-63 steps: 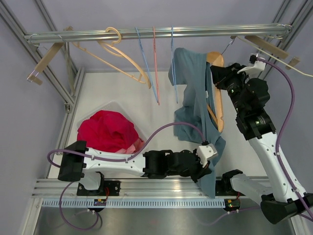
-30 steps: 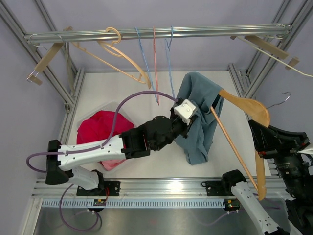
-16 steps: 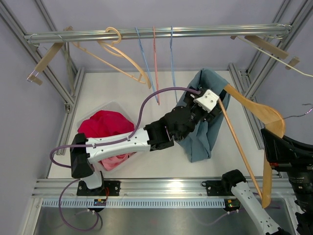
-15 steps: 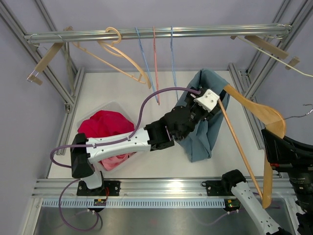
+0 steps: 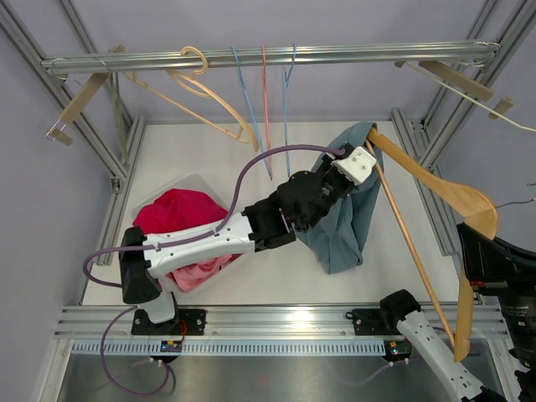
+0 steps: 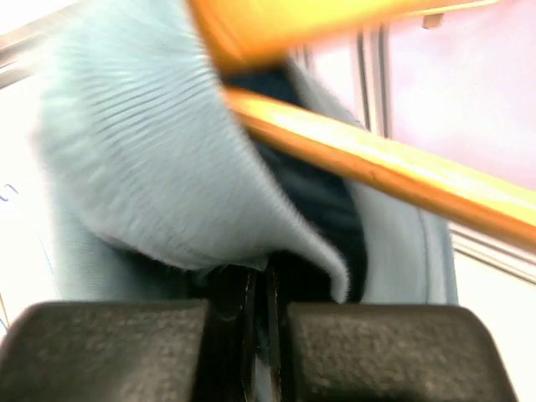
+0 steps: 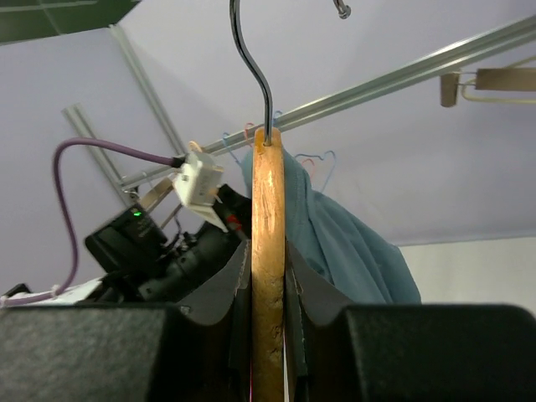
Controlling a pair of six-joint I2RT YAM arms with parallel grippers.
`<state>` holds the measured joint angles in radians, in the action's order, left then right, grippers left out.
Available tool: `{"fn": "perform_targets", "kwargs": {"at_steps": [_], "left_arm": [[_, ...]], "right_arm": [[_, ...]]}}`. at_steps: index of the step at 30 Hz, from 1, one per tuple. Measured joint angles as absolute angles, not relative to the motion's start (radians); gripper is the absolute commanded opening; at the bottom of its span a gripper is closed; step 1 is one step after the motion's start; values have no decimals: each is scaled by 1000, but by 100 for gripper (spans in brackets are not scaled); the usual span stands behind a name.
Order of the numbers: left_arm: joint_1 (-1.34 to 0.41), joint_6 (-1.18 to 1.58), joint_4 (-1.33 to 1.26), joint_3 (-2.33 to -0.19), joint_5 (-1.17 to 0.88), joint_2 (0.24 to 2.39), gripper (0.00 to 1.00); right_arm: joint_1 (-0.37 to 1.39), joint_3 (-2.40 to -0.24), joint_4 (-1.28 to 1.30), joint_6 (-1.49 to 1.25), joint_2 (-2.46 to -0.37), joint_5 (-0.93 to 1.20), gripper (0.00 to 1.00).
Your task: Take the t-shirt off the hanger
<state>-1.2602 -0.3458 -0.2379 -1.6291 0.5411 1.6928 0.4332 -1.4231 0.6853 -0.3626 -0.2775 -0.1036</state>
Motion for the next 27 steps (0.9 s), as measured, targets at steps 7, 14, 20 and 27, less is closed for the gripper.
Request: {"fn": "perform_targets", "kwargs": {"at_steps": [7, 14, 20, 27], "left_arm": [[-1258, -315, -91, -1672, 456, 1598, 0], [-1256, -230, 79, -1822, 337, 1531, 0], [-1256, -150, 292, -2065, 247, 1494, 0], [-1257, -217, 428, -2346, 329, 1416, 0]], "right_arm": [[434, -1409, 724, -357, -239, -202, 0], [435, -1467, 732, -345, -197, -252, 0], [436, -1480, 721, -301, -208, -300, 0], [437, -1470, 638, -278, -284, -268, 0]]}}
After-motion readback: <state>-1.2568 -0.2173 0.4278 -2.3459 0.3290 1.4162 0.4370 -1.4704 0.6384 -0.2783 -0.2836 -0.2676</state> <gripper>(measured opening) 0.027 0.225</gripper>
